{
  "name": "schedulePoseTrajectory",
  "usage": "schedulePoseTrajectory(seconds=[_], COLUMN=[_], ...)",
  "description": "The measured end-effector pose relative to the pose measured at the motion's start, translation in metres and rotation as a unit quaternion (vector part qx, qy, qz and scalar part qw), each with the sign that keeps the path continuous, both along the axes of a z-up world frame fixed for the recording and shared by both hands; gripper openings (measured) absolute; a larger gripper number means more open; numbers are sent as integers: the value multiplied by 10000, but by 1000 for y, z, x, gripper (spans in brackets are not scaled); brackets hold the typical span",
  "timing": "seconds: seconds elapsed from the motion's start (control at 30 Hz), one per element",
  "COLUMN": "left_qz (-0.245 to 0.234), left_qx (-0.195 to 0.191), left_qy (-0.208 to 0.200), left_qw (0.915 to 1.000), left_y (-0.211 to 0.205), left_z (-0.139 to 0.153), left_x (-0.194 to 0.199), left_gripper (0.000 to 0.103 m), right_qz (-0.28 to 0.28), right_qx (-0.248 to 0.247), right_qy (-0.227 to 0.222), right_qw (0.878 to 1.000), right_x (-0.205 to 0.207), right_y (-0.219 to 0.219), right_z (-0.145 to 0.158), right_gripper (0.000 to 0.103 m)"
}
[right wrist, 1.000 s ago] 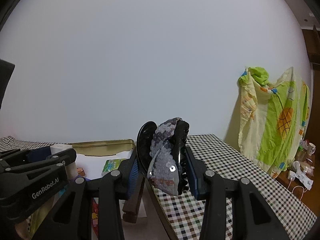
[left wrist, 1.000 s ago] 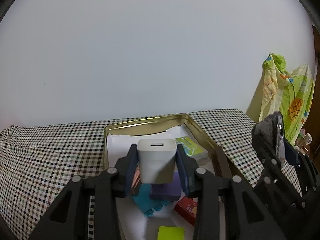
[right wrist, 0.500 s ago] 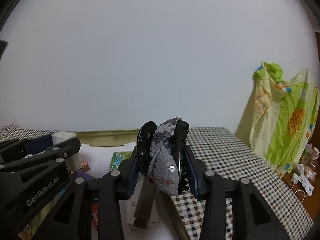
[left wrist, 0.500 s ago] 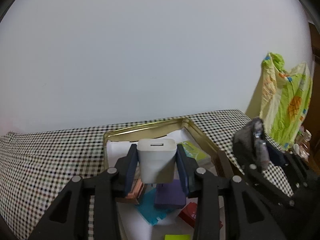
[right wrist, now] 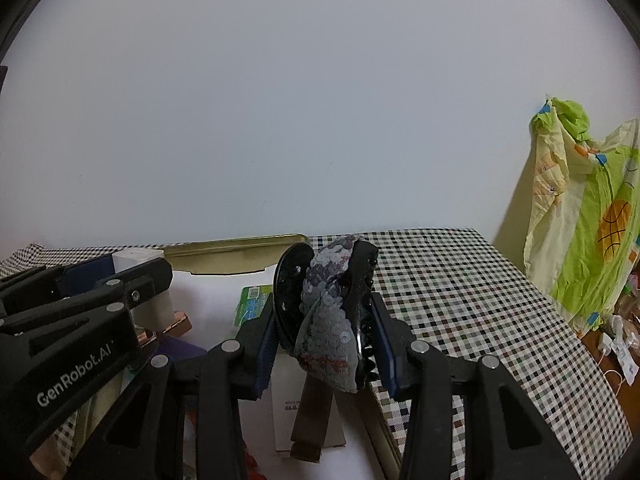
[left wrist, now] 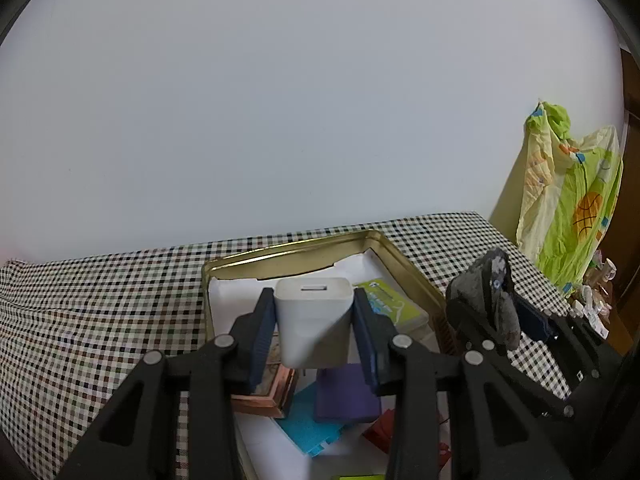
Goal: Organize rigid objects
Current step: 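Lower the charger and pouch over the tray contents with both tools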
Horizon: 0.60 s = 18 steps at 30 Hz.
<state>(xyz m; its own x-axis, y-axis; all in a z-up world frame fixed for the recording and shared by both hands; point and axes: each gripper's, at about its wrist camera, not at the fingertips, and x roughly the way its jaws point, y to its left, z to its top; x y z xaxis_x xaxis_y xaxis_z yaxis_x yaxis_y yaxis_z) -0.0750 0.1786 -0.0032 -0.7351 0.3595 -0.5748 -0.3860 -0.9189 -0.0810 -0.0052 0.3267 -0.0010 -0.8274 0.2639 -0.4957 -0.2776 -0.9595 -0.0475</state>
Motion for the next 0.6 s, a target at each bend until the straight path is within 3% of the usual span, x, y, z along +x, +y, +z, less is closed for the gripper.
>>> schedulePoseTrajectory(seconds=[0.43,0.6], left_qz=[-228,-209], left_qx=[-186,-171], left_qy=[52,-127], left_qw=[9996,9996], left_y=[5,4], left_z=[-2,-4], left_x=[2,-2], left_gripper=[37,37], right_qz=[151,226], right_qx=[201,247], right_qy=[-232,-400], right_qw=[9994,9986], right_x=[-6,-11], right_y=[-7,-8], right_z=[0,-1], right_gripper=[45,45])
